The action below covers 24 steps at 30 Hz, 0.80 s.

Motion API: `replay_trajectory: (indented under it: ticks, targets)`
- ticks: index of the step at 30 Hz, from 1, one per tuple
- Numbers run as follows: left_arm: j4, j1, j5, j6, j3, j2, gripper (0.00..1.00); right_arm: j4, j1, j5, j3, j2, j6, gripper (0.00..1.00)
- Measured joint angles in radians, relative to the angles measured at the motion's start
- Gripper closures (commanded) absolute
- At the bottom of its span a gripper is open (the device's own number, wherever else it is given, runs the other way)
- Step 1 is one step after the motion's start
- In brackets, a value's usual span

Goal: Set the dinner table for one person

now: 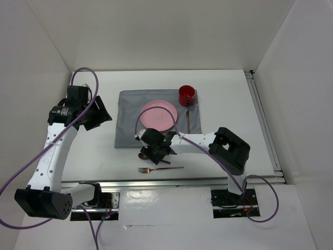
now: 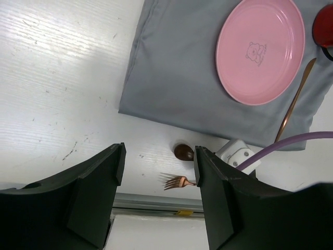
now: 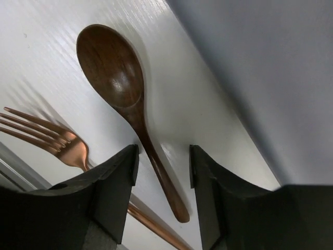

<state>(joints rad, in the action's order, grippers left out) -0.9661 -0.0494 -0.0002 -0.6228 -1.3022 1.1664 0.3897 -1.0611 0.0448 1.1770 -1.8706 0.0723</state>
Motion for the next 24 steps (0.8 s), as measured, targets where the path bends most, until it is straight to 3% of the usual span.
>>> replay_trajectory:
  ticks: [7,11,15,20,24]
  targets:
    - [0.000,0.022,0.006,0.019,0.000,-0.020,0.28,-0.014,-0.007,0.002,0.000,-0.002,-0.014,0.84]
    - [0.000,0.029,0.009,0.023,0.000,-0.027,0.28,0.035,-0.031,0.047,0.056,-0.014,-0.023,0.96]
    - [0.000,0.043,0.011,0.042,0.000,-0.027,0.28,0.073,-0.061,0.087,0.134,0.007,-0.038,0.98]
    - [0.000,0.060,0.021,0.047,0.000,-0.027,0.28,0.122,-0.060,0.138,0.158,0.146,-0.031,1.00]
    - [0.000,0.061,0.030,0.047,0.000,-0.027,0.28,0.174,0.085,0.153,0.158,0.262,0.082,1.00]
